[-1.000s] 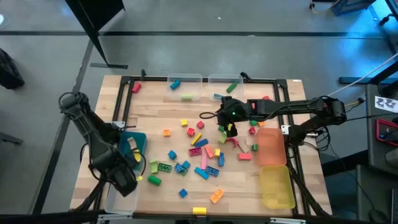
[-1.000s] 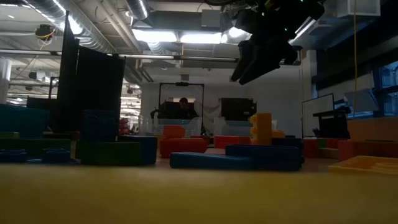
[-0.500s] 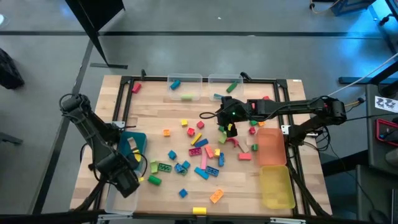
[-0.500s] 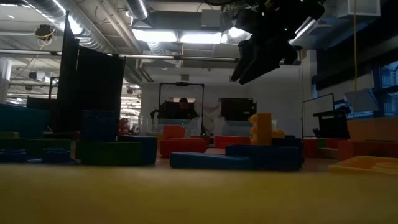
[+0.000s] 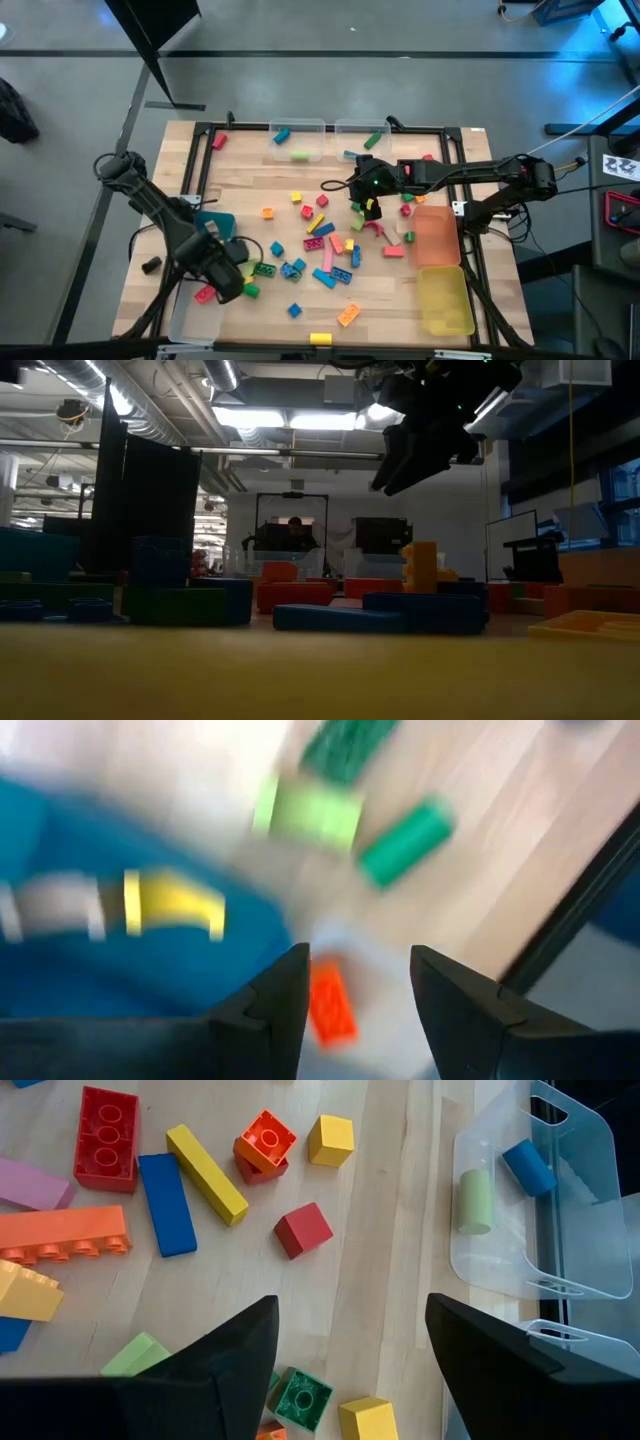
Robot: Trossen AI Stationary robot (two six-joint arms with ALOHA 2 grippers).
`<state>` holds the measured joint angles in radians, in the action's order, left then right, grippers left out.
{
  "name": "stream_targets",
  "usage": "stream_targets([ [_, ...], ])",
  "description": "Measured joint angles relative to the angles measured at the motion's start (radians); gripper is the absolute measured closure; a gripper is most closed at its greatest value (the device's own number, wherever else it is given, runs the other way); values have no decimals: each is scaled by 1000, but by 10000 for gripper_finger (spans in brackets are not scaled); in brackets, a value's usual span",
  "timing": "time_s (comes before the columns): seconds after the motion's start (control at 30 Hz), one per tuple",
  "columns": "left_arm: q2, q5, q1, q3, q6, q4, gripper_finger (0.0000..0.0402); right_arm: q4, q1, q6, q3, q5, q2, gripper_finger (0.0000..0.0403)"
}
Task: Sort blocks by size
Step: Put the green block into the top left transparent bin
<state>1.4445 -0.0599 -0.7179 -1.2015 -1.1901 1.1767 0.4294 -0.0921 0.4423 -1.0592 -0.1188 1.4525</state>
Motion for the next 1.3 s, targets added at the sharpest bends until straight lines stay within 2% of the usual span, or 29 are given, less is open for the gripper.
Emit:
stream_targets([
  [0.13,9,-89,15,0,98,-69,242,0,0,0,0,0,0,150],
  [0.53,159,-90,9,0,492,-194,242,0,0,-25,0,0,0,150],
  [0.7,223,-65,10,0,603,-247,242,15,0,-49,0,0,0,150],
  [0.87,285,5,10,0,656,-288,242,28,0,-49,0,0,0,150],
  [1.3,402,20,10,0,701,-296,242,31,0,-49,0,0,0,150],
])
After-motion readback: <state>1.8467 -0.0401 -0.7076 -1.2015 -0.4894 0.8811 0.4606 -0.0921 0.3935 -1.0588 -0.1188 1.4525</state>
